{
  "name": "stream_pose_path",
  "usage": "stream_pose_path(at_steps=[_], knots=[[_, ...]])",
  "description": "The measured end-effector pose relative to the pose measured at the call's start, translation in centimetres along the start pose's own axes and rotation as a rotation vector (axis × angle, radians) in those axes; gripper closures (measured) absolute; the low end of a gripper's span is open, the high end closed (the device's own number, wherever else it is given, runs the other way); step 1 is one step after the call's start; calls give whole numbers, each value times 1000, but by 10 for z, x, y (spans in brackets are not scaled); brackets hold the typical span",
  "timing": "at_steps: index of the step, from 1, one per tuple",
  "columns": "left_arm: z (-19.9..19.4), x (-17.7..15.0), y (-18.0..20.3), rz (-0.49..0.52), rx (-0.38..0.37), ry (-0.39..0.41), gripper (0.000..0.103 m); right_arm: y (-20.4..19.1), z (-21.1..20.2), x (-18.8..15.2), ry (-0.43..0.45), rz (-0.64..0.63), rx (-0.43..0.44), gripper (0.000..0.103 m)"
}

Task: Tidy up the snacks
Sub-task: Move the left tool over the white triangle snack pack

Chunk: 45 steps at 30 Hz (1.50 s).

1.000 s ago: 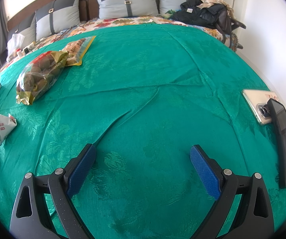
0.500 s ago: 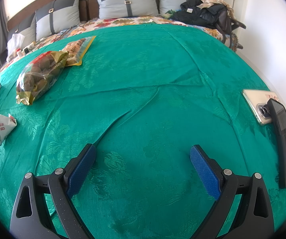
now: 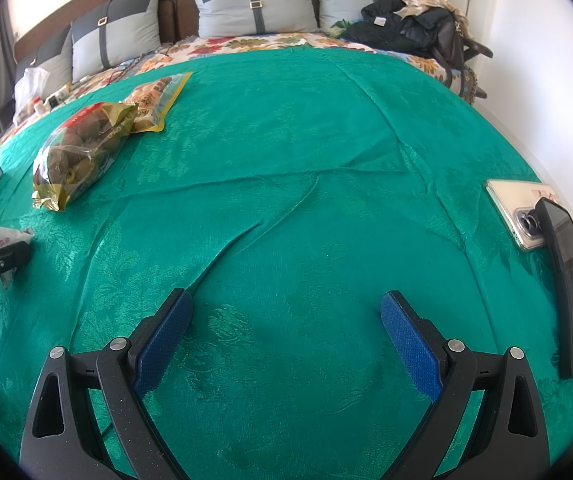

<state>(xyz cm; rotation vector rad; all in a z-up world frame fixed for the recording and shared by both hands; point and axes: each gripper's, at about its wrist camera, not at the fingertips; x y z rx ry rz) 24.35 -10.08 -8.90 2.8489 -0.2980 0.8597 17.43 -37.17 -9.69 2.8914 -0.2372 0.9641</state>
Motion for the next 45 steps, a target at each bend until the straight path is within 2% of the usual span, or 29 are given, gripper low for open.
stream_pose_path(at_steps=[1,6,11,18,21,23,29,32,45], knots=[[-3,-3,-4,-9,-14,0,56,0,0,0,0,0,0,6],[-37,-23,-27,-7,7,29,56,0,0,0,0,0,0,6],[-67,-47,-58,-31,61,36,56,0,0,0,0,0,0,6],[-56,-66,-75,-71,68,-3,55,0,0,0,0,0,0,6],[-47,-66,-72,-64,83,3,45,0,0,0,0,0,0,6],[-42,-64,-70,-56,105,19,27,0,0,0,0,0,0,6],[-31,-57,-76,-88,141,31,5,0,0,0,0,0,0,6],[-28,-56,-82,-117,140,22,0,0,0,0,0,0,0,6],[-29,-58,-81,-119,145,34,0,0,0,-1,0,0,0,6]])
Point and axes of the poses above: each gripper's, at about its wrist camera, not at the fingertips, and z roughly the way its jaws point, y to its right, x to its top, and after that the axes turned 2 degrees about -x, right-handed
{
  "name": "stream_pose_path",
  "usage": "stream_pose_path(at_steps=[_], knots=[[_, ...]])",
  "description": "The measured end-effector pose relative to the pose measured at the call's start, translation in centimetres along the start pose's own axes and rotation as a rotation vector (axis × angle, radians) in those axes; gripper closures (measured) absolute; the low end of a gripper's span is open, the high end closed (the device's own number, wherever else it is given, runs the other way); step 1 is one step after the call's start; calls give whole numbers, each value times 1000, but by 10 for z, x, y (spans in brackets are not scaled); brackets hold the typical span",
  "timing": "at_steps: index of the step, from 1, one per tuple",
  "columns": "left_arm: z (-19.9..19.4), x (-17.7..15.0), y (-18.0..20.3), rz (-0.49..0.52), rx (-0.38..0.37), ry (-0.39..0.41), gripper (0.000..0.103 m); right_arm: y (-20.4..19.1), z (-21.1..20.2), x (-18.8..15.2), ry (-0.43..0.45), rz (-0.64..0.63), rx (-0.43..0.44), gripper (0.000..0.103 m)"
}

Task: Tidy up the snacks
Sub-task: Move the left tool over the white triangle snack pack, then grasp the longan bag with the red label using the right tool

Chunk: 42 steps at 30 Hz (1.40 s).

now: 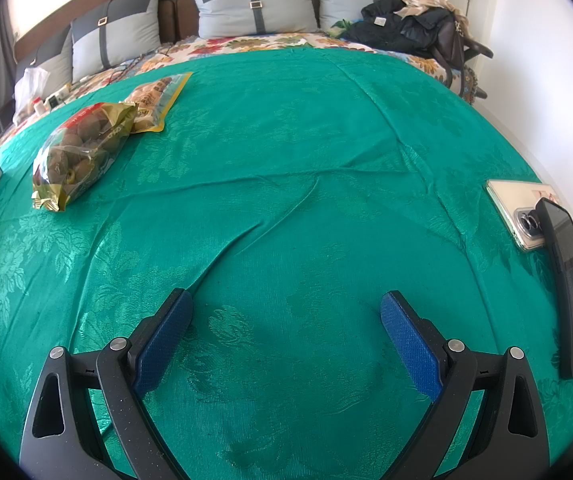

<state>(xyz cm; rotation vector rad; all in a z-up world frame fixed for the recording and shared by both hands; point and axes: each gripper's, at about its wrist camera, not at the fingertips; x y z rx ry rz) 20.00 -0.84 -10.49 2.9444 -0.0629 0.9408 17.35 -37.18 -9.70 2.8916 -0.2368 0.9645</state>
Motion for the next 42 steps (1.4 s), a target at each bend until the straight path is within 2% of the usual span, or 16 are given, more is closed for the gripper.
stream_pose_path(at_steps=[8,11,13,15,18,20,24,26,28,31,32,33,34,35,38,42], knots=[[0,0,0,0,0,0,0,0,-1,0,0,3,-3,7],[0,0,0,0,0,0,0,-12,-10,6,-30,-31,-24,8],[0,0,0,0,0,0,0,-28,-26,19,14,-38,39,8],[0,0,0,0,0,0,0,-48,-37,38,19,7,144,8],[0,0,0,0,0,0,0,-91,-32,71,-50,61,282,7],[0,0,0,0,0,0,0,-123,-19,93,-90,79,308,7],[0,0,0,0,0,0,0,-182,10,118,-125,63,164,7],[0,0,0,0,0,1,0,-214,29,123,-181,-52,104,6],[0,0,0,-1,0,0,0,-233,40,121,-177,-167,-32,8],[0,0,0,-1,0,0,0,-222,52,118,-180,-146,-75,8],[0,0,0,-1,0,1,0,-212,56,117,-193,-113,-59,10],[-1,0,0,-1,0,1,0,-201,59,116,-201,-72,-6,11],[-1,0,0,-1,0,1,0,-190,59,115,-197,-31,70,25],[0,0,0,-1,0,1,0,-182,56,114,-183,-17,102,30],[-1,0,0,-1,0,1,0,-162,38,108,-121,-37,157,32],[-1,0,0,-1,0,1,0,-131,0,92,-73,-95,185,32]])
Point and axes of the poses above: each gripper's, at about its wrist camera, not at the fingertips, and z roughly the way its jaws point, y to its right, x to its top, and after that the axes turned 2 degrees about -x, right-handed
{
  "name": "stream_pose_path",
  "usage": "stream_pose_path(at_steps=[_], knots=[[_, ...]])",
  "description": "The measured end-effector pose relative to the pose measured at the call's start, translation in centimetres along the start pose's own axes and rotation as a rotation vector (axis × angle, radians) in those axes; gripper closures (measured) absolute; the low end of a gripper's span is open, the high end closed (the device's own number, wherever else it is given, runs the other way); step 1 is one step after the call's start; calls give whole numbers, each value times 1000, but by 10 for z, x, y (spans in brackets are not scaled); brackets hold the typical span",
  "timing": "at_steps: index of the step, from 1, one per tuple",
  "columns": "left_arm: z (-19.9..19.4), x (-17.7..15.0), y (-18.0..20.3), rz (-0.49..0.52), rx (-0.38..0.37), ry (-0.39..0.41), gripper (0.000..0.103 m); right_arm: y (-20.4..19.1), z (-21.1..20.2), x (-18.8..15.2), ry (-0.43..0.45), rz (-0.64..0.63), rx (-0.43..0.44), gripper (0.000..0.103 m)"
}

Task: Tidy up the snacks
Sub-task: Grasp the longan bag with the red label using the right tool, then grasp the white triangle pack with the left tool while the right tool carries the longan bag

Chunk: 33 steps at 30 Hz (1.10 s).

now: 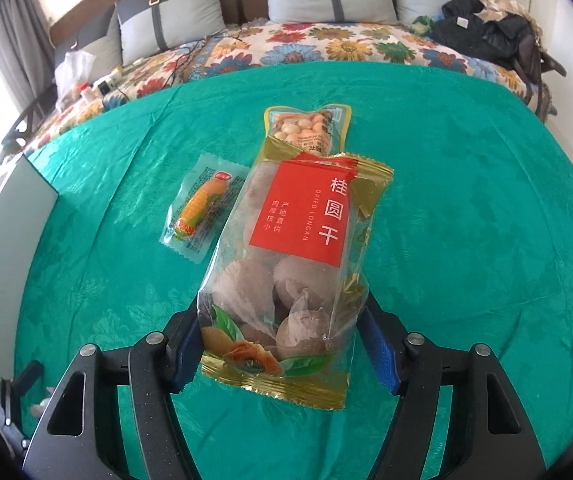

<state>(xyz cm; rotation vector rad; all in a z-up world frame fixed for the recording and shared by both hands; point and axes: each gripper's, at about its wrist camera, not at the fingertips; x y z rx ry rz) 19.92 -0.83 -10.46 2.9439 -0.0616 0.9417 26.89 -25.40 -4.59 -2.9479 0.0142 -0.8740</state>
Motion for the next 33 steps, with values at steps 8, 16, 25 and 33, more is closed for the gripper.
stream_pose_path(at_steps=[8,16,25,33], knots=[[0,0,0,0,0,0,0,52,-37,-92,-33,-62,-24,31],[0,0,0,0,0,0,0,54,-20,-114,65,-89,-50,8],[0,0,0,-1,0,0,0,57,-17,-115,66,-91,-48,7],[-1,0,0,-1,0,1,0,56,-18,-115,66,-91,-48,6]])
Point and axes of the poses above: each gripper's, at about its wrist camera, not at the fingertips, and z roughly the way its jaws point, y to its right, x to its top, and after that the axes turned 2 degrees about -x, right-handed
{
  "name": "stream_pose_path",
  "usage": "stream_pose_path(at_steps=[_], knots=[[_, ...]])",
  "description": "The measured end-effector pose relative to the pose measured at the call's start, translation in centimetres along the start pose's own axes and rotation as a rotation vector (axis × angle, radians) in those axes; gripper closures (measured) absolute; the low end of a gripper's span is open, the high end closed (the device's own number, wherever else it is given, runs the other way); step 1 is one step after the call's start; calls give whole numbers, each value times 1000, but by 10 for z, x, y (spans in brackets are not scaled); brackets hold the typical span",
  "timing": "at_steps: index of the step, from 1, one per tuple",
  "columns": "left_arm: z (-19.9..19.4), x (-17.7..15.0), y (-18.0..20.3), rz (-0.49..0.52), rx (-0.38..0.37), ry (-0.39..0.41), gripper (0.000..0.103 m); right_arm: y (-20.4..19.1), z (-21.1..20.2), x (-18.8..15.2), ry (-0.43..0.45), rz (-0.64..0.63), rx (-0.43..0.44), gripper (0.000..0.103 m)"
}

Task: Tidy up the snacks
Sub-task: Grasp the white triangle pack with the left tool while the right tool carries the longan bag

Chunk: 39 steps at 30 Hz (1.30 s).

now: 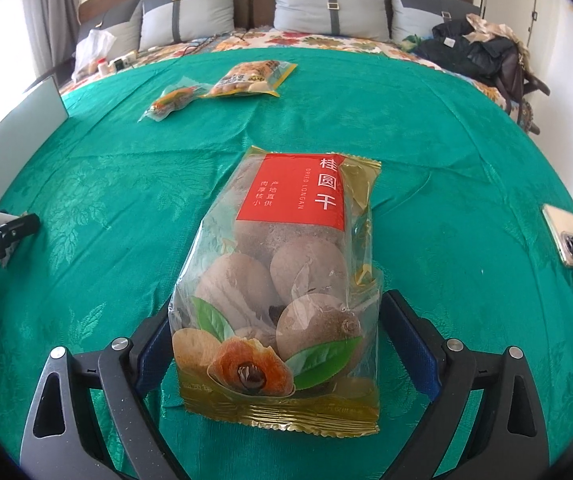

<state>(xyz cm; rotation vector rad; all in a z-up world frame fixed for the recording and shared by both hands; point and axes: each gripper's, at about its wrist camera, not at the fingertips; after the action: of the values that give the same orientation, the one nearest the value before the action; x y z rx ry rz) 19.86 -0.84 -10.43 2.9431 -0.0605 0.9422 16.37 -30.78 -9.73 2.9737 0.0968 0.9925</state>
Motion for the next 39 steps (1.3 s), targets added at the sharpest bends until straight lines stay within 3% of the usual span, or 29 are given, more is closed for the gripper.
stream_pose_path(at_steps=[7,13,19,21,22,23,24,25,27,34,39], knots=[[0,0,0,1,-3,-4,0,0,0,0,0,1,1,6],[-7,-2,-5,132,-101,-135,0,4,-2,-2,-42,-13,5,8],[-14,-8,1,130,-127,-129,1,17,-11,9,-73,94,34,8],[-14,-5,10,155,-118,-112,13,13,-13,19,-64,92,16,8],[-16,-5,14,170,-107,-95,29,10,-13,24,-58,78,9,8],[-19,-3,17,172,-119,-84,57,7,-13,27,-57,60,16,9],[-20,-1,19,171,-128,-89,57,6,-9,30,-82,51,29,12],[-21,-1,20,164,-142,-101,58,8,-6,31,-120,66,31,30],[-32,-4,17,149,-182,-85,59,16,-12,31,-129,129,41,35],[-107,-11,-27,-80,-384,-21,59,18,-60,18,-78,219,135,36],[-186,-1,-78,-202,-460,96,58,-41,-90,40,-54,172,277,36]])
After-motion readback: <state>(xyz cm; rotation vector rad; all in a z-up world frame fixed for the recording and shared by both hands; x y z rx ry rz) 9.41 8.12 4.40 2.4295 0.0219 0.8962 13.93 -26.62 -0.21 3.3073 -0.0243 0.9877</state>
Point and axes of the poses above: each gripper's, at about its wrist camera, not at the fingertips, and z roughly the way its jaws point, y to its right, x to its top, and after that the axes turned 2 degrees about -x, right-handed
